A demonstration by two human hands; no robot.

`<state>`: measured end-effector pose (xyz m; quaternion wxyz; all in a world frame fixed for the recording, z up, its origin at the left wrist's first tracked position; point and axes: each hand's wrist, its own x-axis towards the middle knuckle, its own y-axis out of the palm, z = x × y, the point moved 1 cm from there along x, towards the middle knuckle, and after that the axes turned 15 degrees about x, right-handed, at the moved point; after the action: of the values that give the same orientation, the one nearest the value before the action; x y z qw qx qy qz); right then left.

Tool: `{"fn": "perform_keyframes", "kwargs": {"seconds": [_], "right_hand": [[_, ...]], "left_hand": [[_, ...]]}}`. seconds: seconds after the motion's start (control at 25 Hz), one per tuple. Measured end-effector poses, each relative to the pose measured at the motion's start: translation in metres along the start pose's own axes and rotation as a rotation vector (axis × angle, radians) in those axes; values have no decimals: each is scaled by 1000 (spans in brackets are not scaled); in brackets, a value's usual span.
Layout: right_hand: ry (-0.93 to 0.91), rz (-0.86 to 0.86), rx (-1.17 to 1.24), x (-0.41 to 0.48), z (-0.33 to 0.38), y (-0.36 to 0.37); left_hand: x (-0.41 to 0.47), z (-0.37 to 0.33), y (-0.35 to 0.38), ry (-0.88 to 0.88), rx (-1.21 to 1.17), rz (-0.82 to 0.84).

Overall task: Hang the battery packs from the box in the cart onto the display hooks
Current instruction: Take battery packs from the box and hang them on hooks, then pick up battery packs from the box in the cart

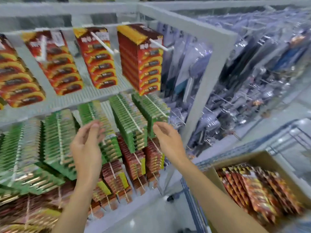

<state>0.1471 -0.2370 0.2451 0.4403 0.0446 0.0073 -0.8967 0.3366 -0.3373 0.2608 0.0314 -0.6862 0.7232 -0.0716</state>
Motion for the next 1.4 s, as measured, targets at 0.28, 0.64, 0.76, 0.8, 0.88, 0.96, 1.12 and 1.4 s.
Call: {"fn": "perform_keyframes", "kwargs": {"seconds": [0.28, 0.64, 0.76, 0.8, 0.88, 0.96, 1.12, 1.4], "right_hand": [[151, -263, -50, -64, -74, -115], [322, -490, -90, -129, -126, -276], [411, -543, -92, -139, -144, -334], [433, -550, -107, -141, -150, -351], [473, -552, -143, -144, -164, -384], [529, -545, -178, -143, -179, -414], [646, -531, -199, -137, -205, -454], [701, -474, -310, -123, -231, -486]], "left_hand": [[-80, 11, 36, 108, 160, 79], [-196, 70, 174, -101, 287, 569], [-246, 92, 238, -149, 357, 728], [-261, 99, 257, -180, 369, 770], [-287, 111, 297, -244, 419, 854], [-307, 122, 337, -291, 483, 904], [-328, 157, 409, -351, 645, 877], [-322, 212, 481, -493, 930, 700]]}}
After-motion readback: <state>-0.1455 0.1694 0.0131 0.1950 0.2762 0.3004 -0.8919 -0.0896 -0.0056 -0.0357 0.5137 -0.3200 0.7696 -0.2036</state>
